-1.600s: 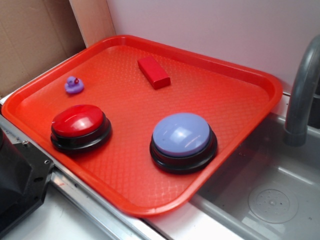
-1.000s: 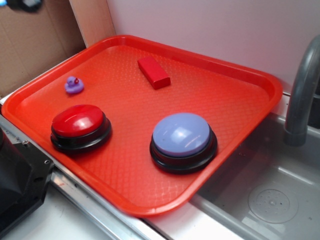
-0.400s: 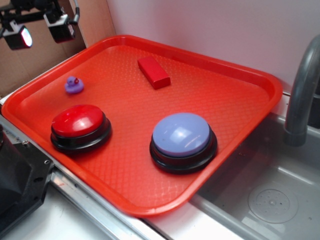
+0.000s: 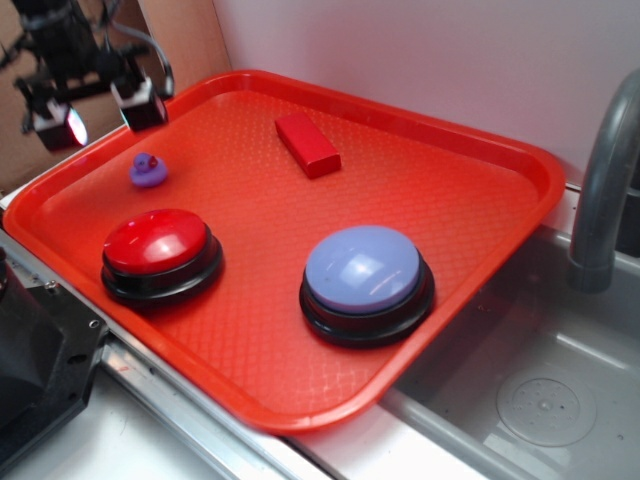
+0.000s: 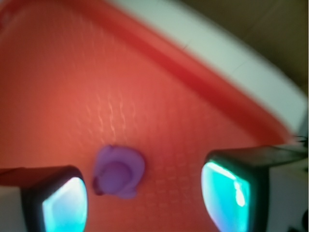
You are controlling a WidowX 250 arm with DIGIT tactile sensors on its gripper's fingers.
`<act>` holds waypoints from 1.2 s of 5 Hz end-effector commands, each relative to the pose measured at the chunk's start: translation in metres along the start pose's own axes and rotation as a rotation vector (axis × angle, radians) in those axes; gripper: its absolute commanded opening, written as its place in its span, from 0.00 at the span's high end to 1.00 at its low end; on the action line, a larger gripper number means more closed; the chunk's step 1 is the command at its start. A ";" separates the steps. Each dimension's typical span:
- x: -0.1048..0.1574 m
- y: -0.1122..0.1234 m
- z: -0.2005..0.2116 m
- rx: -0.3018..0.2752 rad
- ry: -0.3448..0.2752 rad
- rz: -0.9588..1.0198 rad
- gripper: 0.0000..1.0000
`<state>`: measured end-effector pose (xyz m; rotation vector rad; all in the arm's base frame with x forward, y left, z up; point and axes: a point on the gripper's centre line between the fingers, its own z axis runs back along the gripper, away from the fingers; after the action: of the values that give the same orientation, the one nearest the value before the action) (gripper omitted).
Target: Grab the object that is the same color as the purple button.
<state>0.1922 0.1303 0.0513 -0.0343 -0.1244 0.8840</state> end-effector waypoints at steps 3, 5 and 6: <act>-0.010 -0.011 -0.020 0.025 0.000 -0.082 1.00; -0.035 -0.011 0.052 -0.001 -0.012 -0.293 1.00; -0.059 -0.040 0.101 -0.009 -0.071 -0.440 1.00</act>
<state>0.1804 0.0472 0.1317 0.0056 -0.1422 0.4497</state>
